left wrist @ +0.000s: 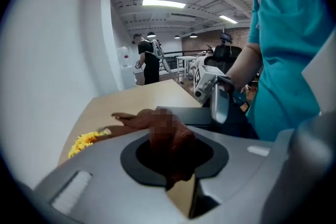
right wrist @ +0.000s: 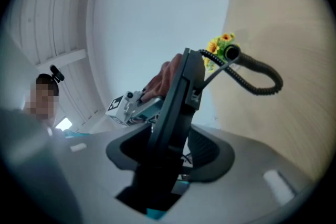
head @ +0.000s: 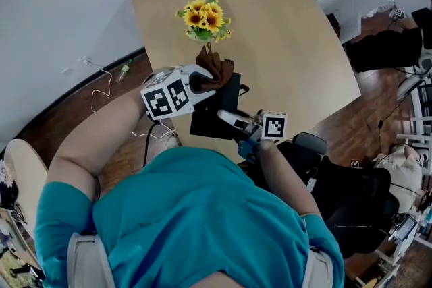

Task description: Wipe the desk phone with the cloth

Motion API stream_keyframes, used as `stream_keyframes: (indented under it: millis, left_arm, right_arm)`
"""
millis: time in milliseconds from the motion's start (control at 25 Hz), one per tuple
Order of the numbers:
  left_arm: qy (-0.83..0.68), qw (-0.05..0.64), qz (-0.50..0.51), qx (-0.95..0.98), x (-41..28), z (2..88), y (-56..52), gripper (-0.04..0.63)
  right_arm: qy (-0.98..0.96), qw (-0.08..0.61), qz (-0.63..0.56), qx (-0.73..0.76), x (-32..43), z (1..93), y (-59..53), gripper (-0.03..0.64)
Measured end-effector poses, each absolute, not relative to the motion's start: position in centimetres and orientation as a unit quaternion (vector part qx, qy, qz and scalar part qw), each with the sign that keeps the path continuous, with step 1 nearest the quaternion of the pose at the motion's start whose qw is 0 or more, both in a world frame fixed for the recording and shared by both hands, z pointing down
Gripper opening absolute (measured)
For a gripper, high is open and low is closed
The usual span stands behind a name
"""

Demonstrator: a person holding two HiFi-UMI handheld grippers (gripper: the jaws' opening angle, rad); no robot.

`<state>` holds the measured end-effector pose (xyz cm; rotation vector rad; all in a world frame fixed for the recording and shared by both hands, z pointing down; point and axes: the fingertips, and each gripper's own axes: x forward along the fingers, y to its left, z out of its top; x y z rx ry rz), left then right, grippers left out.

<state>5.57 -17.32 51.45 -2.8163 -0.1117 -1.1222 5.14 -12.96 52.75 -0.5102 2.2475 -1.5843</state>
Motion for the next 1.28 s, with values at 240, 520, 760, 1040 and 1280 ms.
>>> stream_keyframes:
  millis: [240, 520, 760, 1040, 1280]
  left_arm:
    - [-0.126, 0.017, -0.375, -0.918, 4.7, 51.2, -11.5, 0.089]
    - [-0.160, -0.013, -0.370, -0.915, 3.3, 50.9, -7.4, 0.089]
    - [-0.152, -0.056, -0.351, -0.922, 2.3, 50.0, -7.2, 0.089]
    - [-0.082, -0.045, -0.345, -0.934, 1.4, 49.3, -11.3, 0.089]
    - [-0.130, -0.029, -0.365, -0.922, 1.4, 49.8, -8.4, 0.089]
  right_arm:
    - [0.786, 0.183, -0.558, -0.196, 6.7, 53.3, -12.4, 0.215]
    - [0.788, 0.190, -0.552, -0.198, 7.0, 53.2, -12.7, 0.215]
    - [0.803, 0.176, -0.539, -0.180, 6.2, 52.4, -12.8, 0.215]
    - [0.812, 0.149, -0.539, -0.168, 5.8, 51.7, -11.9, 0.216]
    - [0.786, 0.192, -0.560, -0.180, 6.7, 52.5, -12.1, 0.215]
